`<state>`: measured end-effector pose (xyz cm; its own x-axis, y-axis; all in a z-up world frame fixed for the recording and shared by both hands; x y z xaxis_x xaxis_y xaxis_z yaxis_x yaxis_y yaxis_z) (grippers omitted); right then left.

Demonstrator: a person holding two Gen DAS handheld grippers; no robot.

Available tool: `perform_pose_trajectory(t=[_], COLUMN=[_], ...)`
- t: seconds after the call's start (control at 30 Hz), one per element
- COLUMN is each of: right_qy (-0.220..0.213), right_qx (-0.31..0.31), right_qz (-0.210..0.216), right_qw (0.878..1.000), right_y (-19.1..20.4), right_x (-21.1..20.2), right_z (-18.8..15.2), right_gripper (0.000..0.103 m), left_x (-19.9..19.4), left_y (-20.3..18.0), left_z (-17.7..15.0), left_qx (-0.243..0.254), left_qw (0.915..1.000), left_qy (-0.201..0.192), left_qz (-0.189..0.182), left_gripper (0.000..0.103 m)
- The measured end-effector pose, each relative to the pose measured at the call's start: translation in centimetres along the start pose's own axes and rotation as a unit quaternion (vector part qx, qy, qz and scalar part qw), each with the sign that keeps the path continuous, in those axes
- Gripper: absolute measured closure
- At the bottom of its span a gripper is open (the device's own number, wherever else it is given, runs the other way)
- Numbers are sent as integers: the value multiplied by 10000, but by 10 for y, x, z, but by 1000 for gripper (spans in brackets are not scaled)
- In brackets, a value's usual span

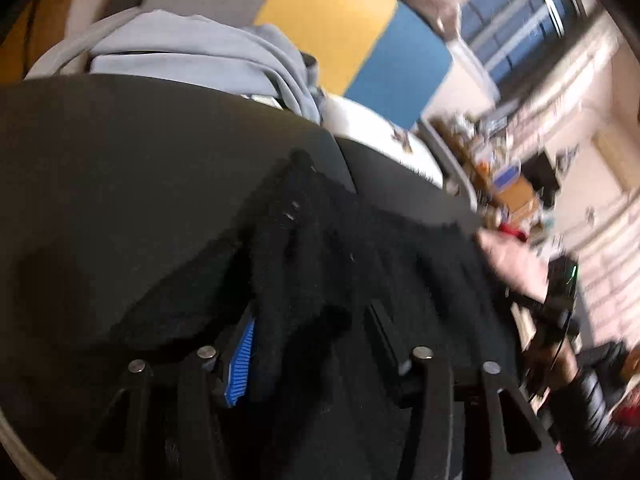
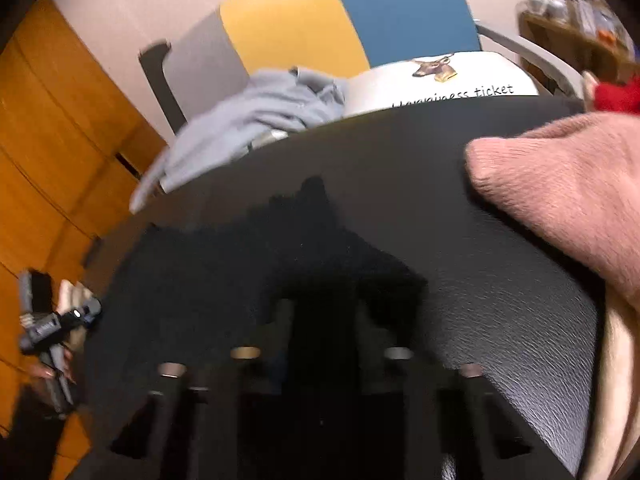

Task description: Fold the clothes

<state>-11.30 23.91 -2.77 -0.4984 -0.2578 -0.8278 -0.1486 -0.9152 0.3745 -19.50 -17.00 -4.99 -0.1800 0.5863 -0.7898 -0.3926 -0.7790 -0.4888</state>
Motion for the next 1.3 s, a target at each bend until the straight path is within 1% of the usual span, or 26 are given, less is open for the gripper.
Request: perform_pose_trajectory(t=[0.03,0.07,0.13,0.17,0.23,0.3,0.33,0.37,0.4,0.43,0.5,0.53,0.6,0.63,0.7,0.73,0.77,0.83,0.9,0.93,1.0,1.03,1.13,1.17,1.23,1.3], right_qy=[-8,-172,-499,-618,-570,-263,-101,-22,-186,-241,-359,-454,-807,-937,-944,-839,-634,-231,98,241,84,-15,-239,-264,-283,-244], right_qx=[-55,-82,-143,-209,-362,-423,-361,-270,-199,-113,-8,-23,-398,-606,-1077,-1296,-1466,-1772,-1800,-1795,-1790,-1747,-1391,-1427,-1420,-1334], right_qz=[-51,10,125,114,-198,-596,-697,-648,-576,-529,-568,-631,-646,-597,-377,-324,-328,-352,-544,-709,-888,-922,-751,-826,-903,-917], right_qw=[10000,9998,9986,9978,9975,9970,9969,9975,9980,9982,9977,9970,9938,9920,9890,9875,9866,9833,9821,9809,9798,9803,9871,9860,9853,9865], right_y=[1,3,8,11,12,1,-6,-12,-15,-17,-18,-16,4,16,42,53,61,74,70,62,49,45,34,33,33,33], right_x=[-1,-10,-28,-36,-32,-12,-1,8,5,1,-11,-19,-43,-53,-63,-62,-56,-44,-32,-29,-39,-45,-67,-71,-79,-84], right_z=[1,4,10,12,11,4,-2,-7,-9,-10,-12,-12,-14,-15,-25,-33,-46,-71,-97,-112,-143,-156,-190,-198,-211,-217], right_gripper=[94,98,98,98,98,98,97,97,97,89,76,67,66,64,57,52,49,49,48,46,45,44,44,44,42,41], left_x=[-2,-12,-36,-42,-45,-44,-47,-52,-60,-69,-87,-95,-104,-100,-83,-74,-60,-35,-21,-24,-31,-36,-48,-48,-52,-69], left_y=[-2,-2,5,13,33,50,52,51,51,48,38,27,1,-12,-33,-44,-50,-54,-49,-52,-56,-56,-60,-63,-61,-60], left_z=[1,2,3,4,-4,-14,-17,-18,-19,-19,-17,-18,-18,-19,-34,-42,-53,-75,-105,-118,-140,-148,-170,-172,-178,-181], left_qx=[-4,-64,-322,-504,-860,-1161,-1208,-1212,-1216,-1172,-1062,-901,-551,-358,29,221,388,546,602,683,741,714,678,704,606,370], left_qw=[10000,9999,9985,9975,9954,9926,9918,9913,9892,9876,9845,9847,9855,9876,9925,9941,9948,9940,9917,9905,9901,9908,9927,9926,9945,9970], left_qy=[-10,-150,-447,-490,-417,-352,-399,-468,-561,-674,-906,-1045,-1283,-1306,-1052,-910,-711,-407,-155,-295,-297,-286,-231,-243,-335,-495], left_qz=[52,1,-69,-76,-40,58,81,218,603,794,1065,1061,959,798,629,553,610,853,1130,1157,1156,1110,970,960,791,474], left_gripper=[98,99,99,99,99,98,94,87,79,74,73,71,70,69,69,69,69,69,70,70,70,70,70,70,71,70])
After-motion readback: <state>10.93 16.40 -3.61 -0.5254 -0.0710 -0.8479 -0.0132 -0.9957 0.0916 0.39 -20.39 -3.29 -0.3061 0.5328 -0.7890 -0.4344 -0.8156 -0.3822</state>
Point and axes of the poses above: each gripper's, at about its wrist camera, not at the fingertips, and x roughly the way its jaws point, y to its left, z to its top, the point moved 7 cm from there along x, roughly the way its jaws point, and after that the axes turned 9 degrees about y, right-handed, at the moved point
